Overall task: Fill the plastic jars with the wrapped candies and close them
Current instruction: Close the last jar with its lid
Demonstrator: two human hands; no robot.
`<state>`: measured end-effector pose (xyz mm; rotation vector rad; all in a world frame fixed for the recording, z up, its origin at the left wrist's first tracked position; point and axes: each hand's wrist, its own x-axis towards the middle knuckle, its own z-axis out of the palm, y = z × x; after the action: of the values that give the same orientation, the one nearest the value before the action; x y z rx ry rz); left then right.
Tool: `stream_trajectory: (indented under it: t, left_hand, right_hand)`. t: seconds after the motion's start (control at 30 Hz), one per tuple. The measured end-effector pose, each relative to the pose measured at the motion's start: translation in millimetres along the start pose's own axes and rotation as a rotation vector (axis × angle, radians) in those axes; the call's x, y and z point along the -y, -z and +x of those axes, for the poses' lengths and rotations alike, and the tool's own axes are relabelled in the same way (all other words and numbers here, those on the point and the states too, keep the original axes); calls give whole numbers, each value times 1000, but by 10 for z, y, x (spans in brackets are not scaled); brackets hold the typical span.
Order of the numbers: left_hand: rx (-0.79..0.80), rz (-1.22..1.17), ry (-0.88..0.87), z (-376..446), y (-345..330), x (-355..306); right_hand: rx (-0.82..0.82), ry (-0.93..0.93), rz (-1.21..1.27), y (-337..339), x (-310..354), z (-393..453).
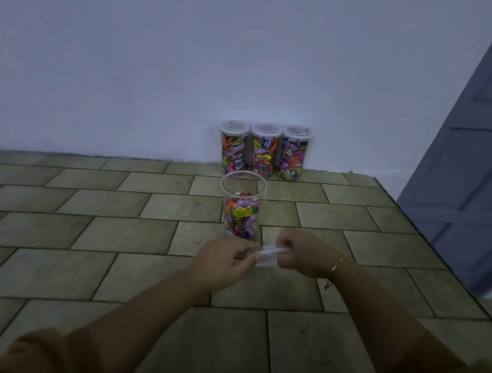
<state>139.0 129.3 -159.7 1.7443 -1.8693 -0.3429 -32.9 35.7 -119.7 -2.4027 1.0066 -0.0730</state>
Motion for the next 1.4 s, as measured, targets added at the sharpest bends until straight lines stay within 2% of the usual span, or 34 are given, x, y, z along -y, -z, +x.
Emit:
stream_trajectory:
  t: [0.13, 0.2, 0.27, 0.33, 0.53, 0.7, 0.8, 0.97, 1.13, 1.27, 1.4]
  left_hand:
    - [-232, -256, 126, -11, 233, -3]
    - [-284, -425, 223, 65, 335, -13]
    - [-354, -564, 267, 163, 442, -20]
    - [-430, -644, 288, 269, 527, -41]
    - [-570, -736, 299, 571, 697, -149]
    - [-535, -704, 387, 818, 733, -81]
    - [-495, -683, 455, 886, 701, -33]
    - [-499, -692, 503, 898, 656, 24]
    - [-494, -676, 523, 858, 642, 54]
    - [-531, -641, 518, 842, 668, 94]
    - [-529, -585, 524, 825, 676, 99]
  right_hand:
    - [-140, 33, 210, 221, 162, 63]
    - [-206, 28, 377, 286, 227, 118]
    - [-246, 25, 596, 341, 309, 186]
    - [-303, 20, 697, 388, 372, 270]
    - [-476, -52, 831, 488, 556, 504]
    - [-589, -203, 651, 551, 557, 785]
    - [-551, -324, 524, 563, 558, 903]
    - [-474, -426, 620, 482, 567, 935]
    - [-423, -349, 641, 431, 555, 933]
    - [-255, -239, 688, 410, 474, 933]
    - [-173, -272, 785, 345, 392, 945]
